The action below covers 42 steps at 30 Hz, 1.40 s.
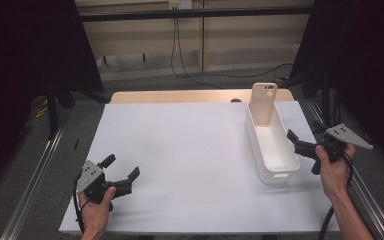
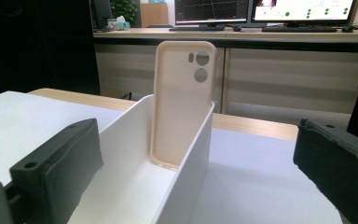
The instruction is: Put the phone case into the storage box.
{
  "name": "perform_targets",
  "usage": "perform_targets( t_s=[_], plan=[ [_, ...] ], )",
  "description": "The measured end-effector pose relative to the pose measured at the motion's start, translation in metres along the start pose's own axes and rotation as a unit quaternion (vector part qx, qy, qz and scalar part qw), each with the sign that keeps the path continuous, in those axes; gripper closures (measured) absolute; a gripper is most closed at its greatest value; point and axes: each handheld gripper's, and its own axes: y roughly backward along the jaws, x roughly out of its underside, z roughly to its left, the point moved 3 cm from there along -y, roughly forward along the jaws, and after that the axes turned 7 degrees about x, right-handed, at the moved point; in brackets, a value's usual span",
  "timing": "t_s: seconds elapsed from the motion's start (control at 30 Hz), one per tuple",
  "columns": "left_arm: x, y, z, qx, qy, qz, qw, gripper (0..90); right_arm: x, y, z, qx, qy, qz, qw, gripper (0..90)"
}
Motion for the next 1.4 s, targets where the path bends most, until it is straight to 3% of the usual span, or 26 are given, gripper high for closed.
perform_targets(
  t_s=[0.8, 1.4],
  plan=[
    [-0.001, 0.004, 0.001, -0.002, 0.000, -0.002, 1.0000, 2.4, 0.014, 0.046, 0.014, 0.001, -0.007, -0.009, 0.9999, 0.6],
    [0.000, 0.005, 0.000, -0.001, 0.001, 0.001, 1.0000, 2.3, 0.039, 0.081, 0.029, 0.005, -0.013, 0.012, 0.9998, 0.9]
  ],
)
